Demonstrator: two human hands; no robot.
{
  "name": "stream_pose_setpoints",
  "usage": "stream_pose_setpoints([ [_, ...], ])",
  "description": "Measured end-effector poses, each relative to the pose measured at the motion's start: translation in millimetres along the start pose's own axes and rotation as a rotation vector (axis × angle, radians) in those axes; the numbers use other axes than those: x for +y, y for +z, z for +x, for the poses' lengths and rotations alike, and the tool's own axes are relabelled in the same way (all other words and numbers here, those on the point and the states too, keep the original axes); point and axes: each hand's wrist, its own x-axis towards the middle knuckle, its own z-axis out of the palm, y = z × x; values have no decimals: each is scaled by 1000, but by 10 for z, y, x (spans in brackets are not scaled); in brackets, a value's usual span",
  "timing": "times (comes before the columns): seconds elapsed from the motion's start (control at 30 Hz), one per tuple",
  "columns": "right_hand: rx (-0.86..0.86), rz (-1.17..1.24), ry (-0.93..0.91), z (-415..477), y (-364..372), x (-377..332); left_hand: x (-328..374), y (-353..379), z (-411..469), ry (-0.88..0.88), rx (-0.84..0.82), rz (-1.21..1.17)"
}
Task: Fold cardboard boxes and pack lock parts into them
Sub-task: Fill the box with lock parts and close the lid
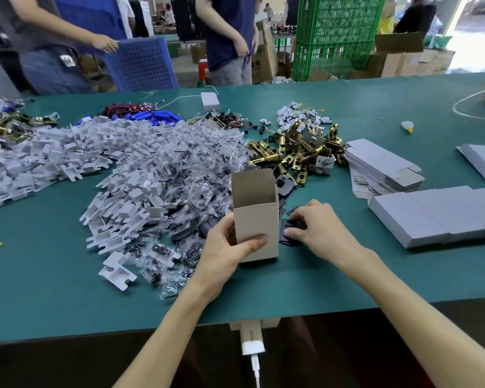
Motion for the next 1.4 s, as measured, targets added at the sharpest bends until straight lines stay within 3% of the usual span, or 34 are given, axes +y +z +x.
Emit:
stream_pose_setpoints([
  [0.2, 28, 90, 35, -24, -2, -7, -2, -7, -5, 0, -9, 7],
  [0.4, 222, 309, 43, -84, -23, 29, 3, -2, 1, -8, -7, 6],
  [0.53, 173, 560, 118, -57, -82, 68, -4, -9, -3, -5, -9, 14],
  [0.67, -9, 782, 161, -48, -109, 131, -8, -7, 1, 0, -6, 25],
  [0.73, -40, 700, 167, -43, -109, 139, -10, -7, 2, -1, -4, 29],
  [0.8, 40, 486, 148, -28, -95, 132, -9, -10, 1, -2, -6, 25],
  [0.93, 188, 280, 94, -30, -67, 131, -3, -10, -8, 5, -13, 31],
  [1.2, 161, 378, 107, -33, -130, 181, 5, -4, -8, -4, -9, 34],
  [1.4, 146, 300, 89, 41, -155, 190, 12, -9, -14, -5, -10, 39],
])
